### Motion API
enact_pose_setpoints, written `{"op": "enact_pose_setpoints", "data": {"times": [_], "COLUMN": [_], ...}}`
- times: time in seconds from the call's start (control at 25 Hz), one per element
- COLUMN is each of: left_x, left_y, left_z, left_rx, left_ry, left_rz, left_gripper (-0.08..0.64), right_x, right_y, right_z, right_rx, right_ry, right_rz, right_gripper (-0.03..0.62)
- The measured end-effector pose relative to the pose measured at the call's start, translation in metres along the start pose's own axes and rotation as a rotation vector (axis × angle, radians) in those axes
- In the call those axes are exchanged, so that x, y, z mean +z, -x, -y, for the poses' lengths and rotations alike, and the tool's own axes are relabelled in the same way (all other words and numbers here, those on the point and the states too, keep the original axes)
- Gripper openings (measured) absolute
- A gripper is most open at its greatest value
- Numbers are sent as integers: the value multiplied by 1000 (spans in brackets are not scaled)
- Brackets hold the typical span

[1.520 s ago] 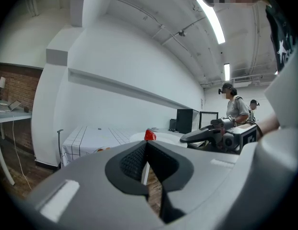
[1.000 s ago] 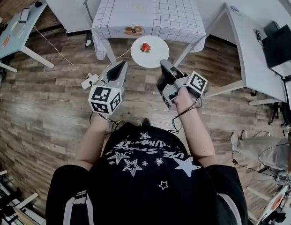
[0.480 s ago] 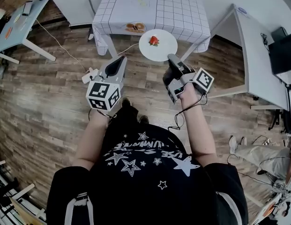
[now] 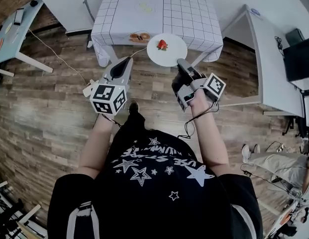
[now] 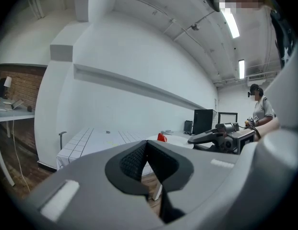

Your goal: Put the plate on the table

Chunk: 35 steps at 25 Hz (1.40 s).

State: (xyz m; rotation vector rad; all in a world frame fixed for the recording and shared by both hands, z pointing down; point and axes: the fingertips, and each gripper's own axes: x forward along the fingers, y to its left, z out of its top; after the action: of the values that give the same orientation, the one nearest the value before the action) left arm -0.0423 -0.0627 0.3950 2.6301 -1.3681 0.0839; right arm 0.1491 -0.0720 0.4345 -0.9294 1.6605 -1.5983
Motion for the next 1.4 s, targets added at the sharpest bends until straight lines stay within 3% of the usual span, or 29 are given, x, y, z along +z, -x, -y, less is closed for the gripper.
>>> {"op": "enact_pose_setpoints", "data": {"times": [0.16,0.4,0.68,1.08,1.4], "left_x": [11,5,20,4,-6], "left_y": [-24,8,-19,-51,-66], "left_z": [-25,-37,-66,-104,-110], "left_rx": [-25,-63,-89,-153,-145], "left_ry": [-9,19,14,46,40], "left_rz": [-9,-24,-27,-5,-7], "left_gripper": [9,9,9,9,9], "right_x": [10,-26,-12,-12,9], "right_y": [-33,-21,-57,-92,-104], "right_z": [-6,-9,-14,2,11], "right_rx": [-5,-37,-39,-25,-8], "right_ry": [-5,1,-14,8,3], "right_rz": [7,50,83,124,140], "right_gripper": [21,21,21,21,21]}}
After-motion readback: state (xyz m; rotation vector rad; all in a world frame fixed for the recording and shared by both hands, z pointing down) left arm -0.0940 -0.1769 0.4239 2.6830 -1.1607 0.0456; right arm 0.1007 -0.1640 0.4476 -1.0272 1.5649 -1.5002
